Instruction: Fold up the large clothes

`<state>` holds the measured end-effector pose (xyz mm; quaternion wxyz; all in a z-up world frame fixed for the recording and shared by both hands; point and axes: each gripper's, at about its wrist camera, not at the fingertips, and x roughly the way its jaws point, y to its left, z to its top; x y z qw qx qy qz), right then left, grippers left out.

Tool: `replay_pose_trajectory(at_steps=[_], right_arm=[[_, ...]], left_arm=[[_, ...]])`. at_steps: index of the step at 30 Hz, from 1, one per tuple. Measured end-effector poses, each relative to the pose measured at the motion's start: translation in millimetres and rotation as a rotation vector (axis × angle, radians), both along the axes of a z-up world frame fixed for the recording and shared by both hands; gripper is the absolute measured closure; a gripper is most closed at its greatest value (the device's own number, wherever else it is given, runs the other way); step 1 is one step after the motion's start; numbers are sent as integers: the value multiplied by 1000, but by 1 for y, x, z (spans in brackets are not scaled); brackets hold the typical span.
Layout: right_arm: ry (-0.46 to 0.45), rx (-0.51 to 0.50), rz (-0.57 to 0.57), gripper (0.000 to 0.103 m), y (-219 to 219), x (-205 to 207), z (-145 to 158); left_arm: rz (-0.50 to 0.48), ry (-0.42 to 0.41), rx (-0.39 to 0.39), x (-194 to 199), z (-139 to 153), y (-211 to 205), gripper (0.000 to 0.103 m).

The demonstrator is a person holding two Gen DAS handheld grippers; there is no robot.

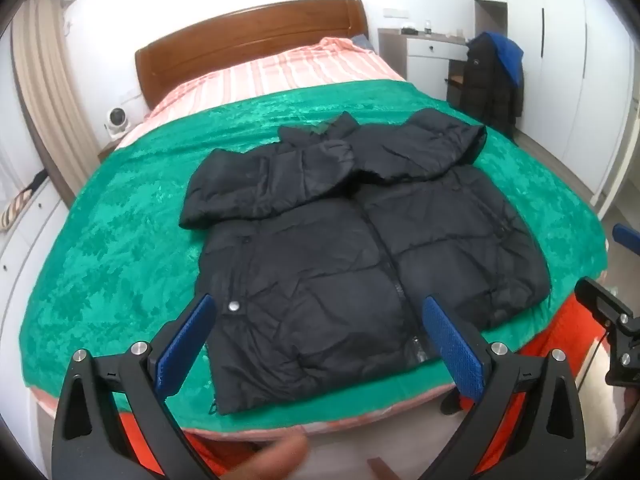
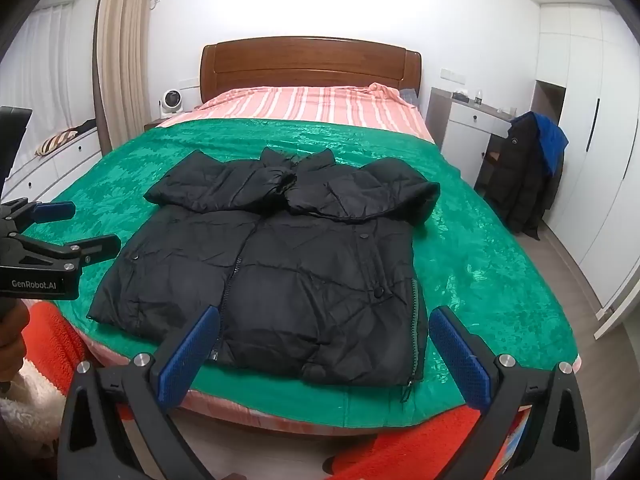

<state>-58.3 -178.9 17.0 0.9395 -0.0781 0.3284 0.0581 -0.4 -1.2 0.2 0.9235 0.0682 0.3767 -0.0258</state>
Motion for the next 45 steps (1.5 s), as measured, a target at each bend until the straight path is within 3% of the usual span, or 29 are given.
replay_pose_trajectory(at_steps=[45], right_arm=[[16, 13, 5, 0, 4, 1, -4]], left_arm=[[-13, -37, 33, -4, 1, -1, 0]])
